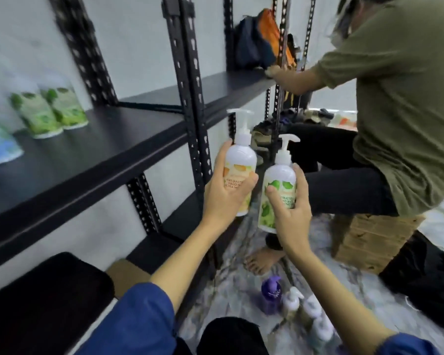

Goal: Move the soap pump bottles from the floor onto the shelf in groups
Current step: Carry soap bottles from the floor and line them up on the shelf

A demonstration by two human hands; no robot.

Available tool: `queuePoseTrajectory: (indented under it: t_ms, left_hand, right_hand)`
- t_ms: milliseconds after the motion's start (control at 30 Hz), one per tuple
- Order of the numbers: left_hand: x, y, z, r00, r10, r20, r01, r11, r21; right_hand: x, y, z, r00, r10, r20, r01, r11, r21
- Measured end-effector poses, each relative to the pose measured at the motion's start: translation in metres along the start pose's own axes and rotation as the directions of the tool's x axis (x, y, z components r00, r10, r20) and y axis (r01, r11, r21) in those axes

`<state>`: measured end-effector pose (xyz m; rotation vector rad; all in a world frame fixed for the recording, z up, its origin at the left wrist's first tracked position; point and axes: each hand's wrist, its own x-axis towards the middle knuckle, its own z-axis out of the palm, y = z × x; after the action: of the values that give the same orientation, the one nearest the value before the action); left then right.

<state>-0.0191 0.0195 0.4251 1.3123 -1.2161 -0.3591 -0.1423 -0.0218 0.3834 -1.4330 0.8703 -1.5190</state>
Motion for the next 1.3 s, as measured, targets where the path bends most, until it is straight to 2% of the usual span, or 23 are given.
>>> queuePoseTrajectory:
  t_ms: [167,333,533,700,833,1000,1300]
  left_hand:
    - [0.008,0.032,-0.054,0.986,0.066,-0.156,-0.052,0.994,0.095]
    - [0.0,0.06,-0.102,0.941,0.107,-0.321,-0.04,0.977,0.208]
    - [-0.012,0.083,-0.155,0.843,0.155,-0.516,-0.006,0.961,0.278]
    - [-0.002,0.088,-0.187,0.759,0.174,-0.627,0.027,0.954,0.298]
    - [0.017,0.081,-0.2,0.699,0.192,-0.689,0.047,0.949,0.312]
    - [0.045,0.069,-0.209,0.654,0.17,-0.738,0.085,0.952,0.294]
    - [0.064,0.047,-0.216,0.663,0.148,-0.734,0.17,0.925,0.34]
  right_hand:
    - [0.014,-0.044,0.05,0.989,-0.102,0.104,0.093,0.992,0.086]
    - [0.016,-0.084,0.098,0.961,-0.191,0.201,0.153,0.97,0.19]
    - [0.019,-0.123,0.157,0.908,-0.271,0.319,0.165,0.932,0.323]
    - [0.032,-0.139,0.208,0.87,-0.323,0.374,0.2,0.922,0.331]
    - [0.048,-0.135,0.246,0.832,-0.336,0.442,0.214,0.929,0.303]
    - [0.073,-0.123,0.29,0.746,-0.37,0.554,0.252,0.926,0.28]
    - [0.113,-0.102,0.354,0.606,-0.334,0.722,0.271,0.94,0.208]
